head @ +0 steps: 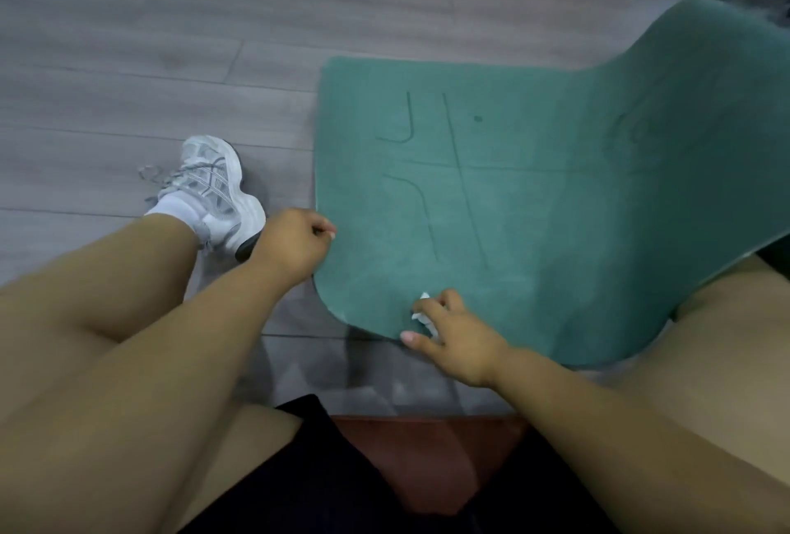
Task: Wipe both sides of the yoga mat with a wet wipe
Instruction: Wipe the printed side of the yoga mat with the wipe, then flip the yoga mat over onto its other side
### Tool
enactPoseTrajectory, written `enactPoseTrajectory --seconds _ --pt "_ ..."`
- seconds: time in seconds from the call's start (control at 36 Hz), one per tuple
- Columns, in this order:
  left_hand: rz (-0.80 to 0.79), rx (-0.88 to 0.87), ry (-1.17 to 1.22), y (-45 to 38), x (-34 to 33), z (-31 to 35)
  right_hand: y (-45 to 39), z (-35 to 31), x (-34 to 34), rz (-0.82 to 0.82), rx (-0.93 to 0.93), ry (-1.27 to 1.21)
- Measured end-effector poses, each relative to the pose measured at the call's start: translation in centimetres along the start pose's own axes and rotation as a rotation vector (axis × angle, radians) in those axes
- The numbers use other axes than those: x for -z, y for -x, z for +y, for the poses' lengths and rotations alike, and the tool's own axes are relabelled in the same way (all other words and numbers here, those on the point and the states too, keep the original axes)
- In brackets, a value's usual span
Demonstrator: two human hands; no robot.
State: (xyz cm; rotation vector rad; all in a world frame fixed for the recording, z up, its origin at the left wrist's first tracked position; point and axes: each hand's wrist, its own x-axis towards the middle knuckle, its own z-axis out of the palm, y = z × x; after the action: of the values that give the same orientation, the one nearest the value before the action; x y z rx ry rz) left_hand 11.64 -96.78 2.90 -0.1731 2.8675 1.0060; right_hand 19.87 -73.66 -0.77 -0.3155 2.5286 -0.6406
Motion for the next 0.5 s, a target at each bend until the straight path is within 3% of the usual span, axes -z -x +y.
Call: enactPoseTrajectory --seconds 0.14,0.31,0.5 --pt "0.087 -0.007 0.041 -0.3 2.2 0.3 0.7 -1.4 0.1 -0.010 0.081 0.206" --pt "0.154 -0.027 0.081 -0.8 5.8 1.7 0.4 -4.3 2.6 0.218 0.013 0.459" --pt "0.300 0.028 0.208 -2.7 13.1 3.2 -0.9 -6.8 12.9 0.560 0.106 0.575"
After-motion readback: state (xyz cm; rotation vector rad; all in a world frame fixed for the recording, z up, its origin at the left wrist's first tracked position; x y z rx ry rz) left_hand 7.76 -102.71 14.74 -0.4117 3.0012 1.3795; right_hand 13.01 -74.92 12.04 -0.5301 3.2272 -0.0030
